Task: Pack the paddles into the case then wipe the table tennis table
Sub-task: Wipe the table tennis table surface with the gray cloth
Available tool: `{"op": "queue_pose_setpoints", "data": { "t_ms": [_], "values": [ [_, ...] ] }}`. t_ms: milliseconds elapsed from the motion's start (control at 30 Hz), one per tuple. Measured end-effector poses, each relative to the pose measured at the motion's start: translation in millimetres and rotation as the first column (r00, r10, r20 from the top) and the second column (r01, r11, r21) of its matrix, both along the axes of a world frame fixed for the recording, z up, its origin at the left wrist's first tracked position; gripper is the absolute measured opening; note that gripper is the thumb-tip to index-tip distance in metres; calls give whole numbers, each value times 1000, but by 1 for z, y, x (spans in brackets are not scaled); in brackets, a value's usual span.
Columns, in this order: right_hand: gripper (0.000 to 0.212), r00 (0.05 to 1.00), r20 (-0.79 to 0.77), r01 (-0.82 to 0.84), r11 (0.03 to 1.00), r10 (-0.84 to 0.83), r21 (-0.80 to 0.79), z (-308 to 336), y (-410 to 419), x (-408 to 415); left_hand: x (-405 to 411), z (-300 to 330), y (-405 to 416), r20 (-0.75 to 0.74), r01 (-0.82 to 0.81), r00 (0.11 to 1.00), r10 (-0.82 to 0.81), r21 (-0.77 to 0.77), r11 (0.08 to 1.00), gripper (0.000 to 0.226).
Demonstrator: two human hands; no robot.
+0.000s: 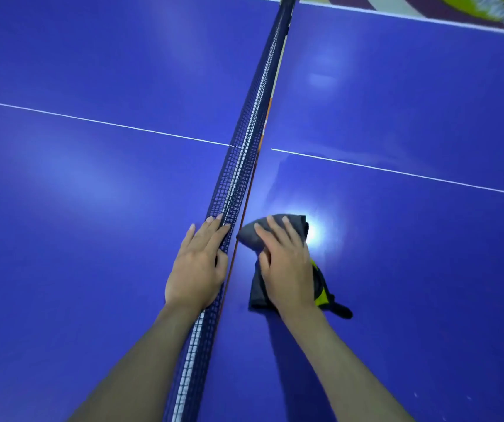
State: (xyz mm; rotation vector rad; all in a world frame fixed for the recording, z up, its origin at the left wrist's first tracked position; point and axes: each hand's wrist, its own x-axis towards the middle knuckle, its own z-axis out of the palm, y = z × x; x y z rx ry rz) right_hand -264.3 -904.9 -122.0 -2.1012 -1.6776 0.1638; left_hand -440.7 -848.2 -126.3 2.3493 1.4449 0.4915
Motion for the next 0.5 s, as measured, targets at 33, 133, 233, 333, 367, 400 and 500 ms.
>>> {"op": "queue_pose_setpoints", "data": {
  "t_ms": [33,133,233,333,367,400,500],
  "values": [
    [54,1000,23,-10,1000,10,-5,-2,-12,-9,0,1,0,1,-3,1000,3,-8,1000,52],
    [53,998,64,-28,1000,28,0,-6,-15,-10,0,4,-2,7,-10,1000,10,-32,999,52],
    [49,998,47,-38,999,38,4,-7,17,3,-1,2,-1,-9,-8,1000,7,-8,1000,53],
    [47,1000,26,0,1000,0,0,-5,69,22,-1,-2,0,-11,2,1000,-2,12,1000,55],
    [47,1000,24,13,1000,-13,-3,-5,88,28,-1,-2,1,-13,9,1000,-9,20,1000,55],
    [47,999,21,27,1000,-27,-6,-4,107,34,-1,-3,1,-13,15,1000,-15,26,1000,56],
    [47,998,1,70,997,-70,-14,-1,154,48,-1,-5,2,-1,22,1000,-22,38,999,55]
  ]
}}
